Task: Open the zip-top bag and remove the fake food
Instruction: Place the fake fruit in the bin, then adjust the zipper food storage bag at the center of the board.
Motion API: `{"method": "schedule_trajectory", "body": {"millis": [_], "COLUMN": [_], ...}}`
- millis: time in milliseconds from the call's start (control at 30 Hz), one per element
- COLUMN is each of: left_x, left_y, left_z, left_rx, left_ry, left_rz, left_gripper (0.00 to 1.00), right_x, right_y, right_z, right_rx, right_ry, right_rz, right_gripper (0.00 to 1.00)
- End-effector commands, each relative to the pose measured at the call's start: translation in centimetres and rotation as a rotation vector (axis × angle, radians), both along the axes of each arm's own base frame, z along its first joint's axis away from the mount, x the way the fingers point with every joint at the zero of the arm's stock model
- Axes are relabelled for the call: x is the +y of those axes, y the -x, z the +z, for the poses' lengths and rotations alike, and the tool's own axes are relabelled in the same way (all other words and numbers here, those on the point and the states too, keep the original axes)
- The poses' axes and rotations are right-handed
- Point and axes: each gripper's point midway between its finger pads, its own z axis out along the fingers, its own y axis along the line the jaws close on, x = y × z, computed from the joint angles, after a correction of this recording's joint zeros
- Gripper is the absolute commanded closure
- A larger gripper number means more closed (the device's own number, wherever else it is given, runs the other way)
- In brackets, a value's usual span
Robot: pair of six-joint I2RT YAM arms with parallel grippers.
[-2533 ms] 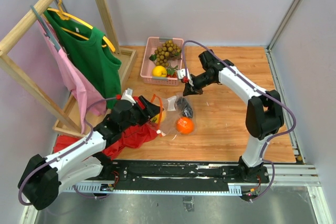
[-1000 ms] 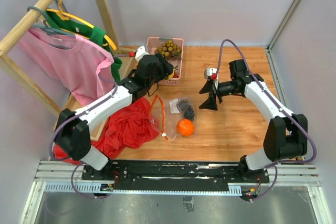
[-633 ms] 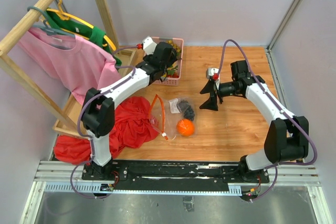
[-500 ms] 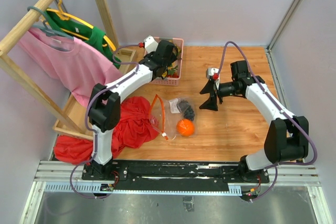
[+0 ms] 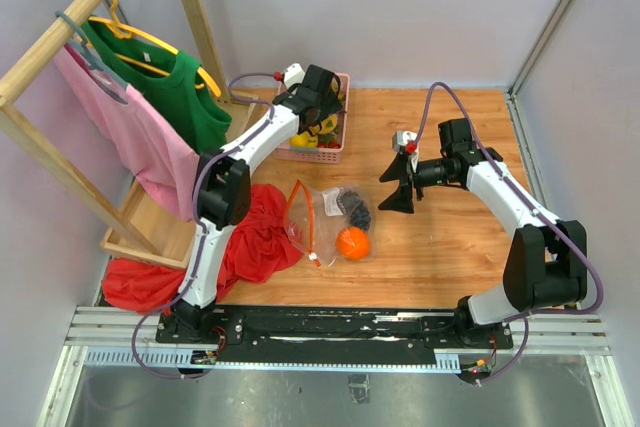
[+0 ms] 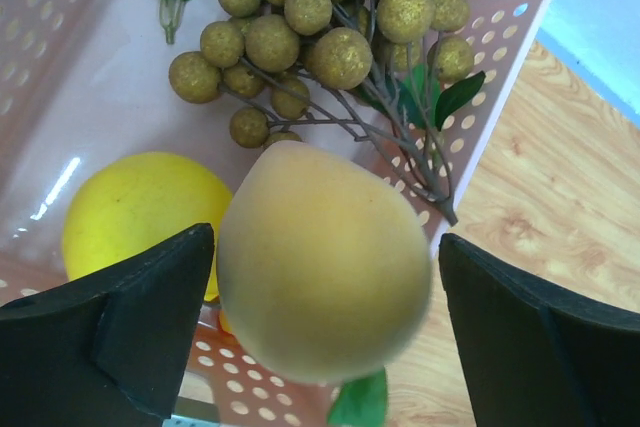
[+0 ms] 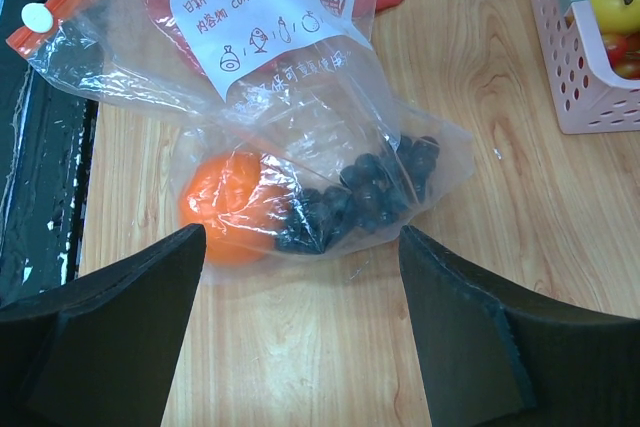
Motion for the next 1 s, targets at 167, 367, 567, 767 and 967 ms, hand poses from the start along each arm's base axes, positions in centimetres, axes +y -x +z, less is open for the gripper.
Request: {"method": "schedule_trajectory", "body": {"millis": [167, 367, 567, 767, 967], "left_x": [0.7, -0.4, -5.0, -7.1, -8.0], "left_y": [-0.7, -0.5, 4.2, 10.1, 15.4], "left_z": [4.2, 8.9, 14.1, 16.8, 20.2], "left_rx": [-0.037, -0.143, -0.319, -0.417, -0.48], "left_ry": [-0.011, 0.039, 0.164, 0.225, 0.241], "left_rz": [-0.008, -0.117, -0.45, -0.65, -0.798], "left_gripper": [0.01, 0.01, 0.01, 0.01, 0.04], "right_x": [-0.6, -0.4, -0.2, 0.0, 0.2], "right_y": [-0.2, 0.0, 0.3, 1.3, 2.8], "right_z": [0.6, 1.4, 2.0, 2.7, 2.6], "right_rx": [0.008, 0.006, -0.001, -0.025, -0.077], "right_ry": [-0.034, -0.059, -0.076, -0.104, -0.109], "right_rz": [-0.021, -0.008, 0.01, 0.058, 0.124], "right_gripper": [0.2, 0.19, 0.19, 0.2, 0.2]}}
